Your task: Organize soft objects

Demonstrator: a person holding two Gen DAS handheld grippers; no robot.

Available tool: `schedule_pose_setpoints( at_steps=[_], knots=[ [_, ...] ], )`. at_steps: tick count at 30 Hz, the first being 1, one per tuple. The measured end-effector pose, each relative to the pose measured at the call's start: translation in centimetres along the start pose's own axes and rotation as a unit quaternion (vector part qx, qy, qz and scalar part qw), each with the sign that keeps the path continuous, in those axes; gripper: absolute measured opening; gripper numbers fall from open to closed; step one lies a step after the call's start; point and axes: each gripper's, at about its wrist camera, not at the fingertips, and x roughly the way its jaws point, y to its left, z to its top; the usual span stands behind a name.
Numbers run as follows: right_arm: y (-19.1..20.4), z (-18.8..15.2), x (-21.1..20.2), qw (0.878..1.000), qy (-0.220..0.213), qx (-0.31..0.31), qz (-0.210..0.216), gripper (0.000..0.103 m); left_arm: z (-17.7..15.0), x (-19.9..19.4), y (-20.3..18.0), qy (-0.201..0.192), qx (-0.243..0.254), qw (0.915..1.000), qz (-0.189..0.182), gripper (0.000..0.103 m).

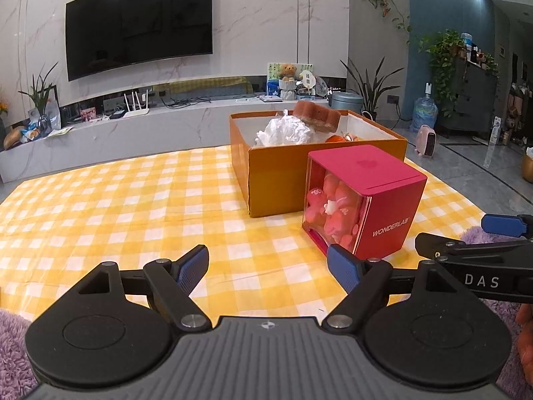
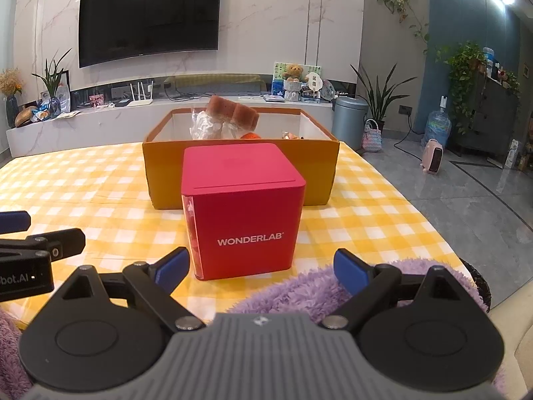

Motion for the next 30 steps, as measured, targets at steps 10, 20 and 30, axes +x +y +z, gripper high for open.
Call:
schedule_pose_setpoints(
  at_steps=[10,20,30],
  knots=[
    [-0.03,-0.07,-0.13,1.000,-0.002,0.000,-0.003,0.092,0.21,-0.39,0.05,-0.004,-0.001,1.0000,-0.003,0.095],
    [-0.11,-0.04,-0.26,1.000,-0.004,0.001,-0.005,0.092,0.33,-0.66,0.20,-0.006,-0.007,1.0000,-0.003,0.095],
    [-0.19,-0.08,-0.31,1.000,-0.004,0.004,-0.005,0.092,0.30,-0.67,0.20,-0.004,-0.006,1.0000,-0.001,0.095]
  ],
)
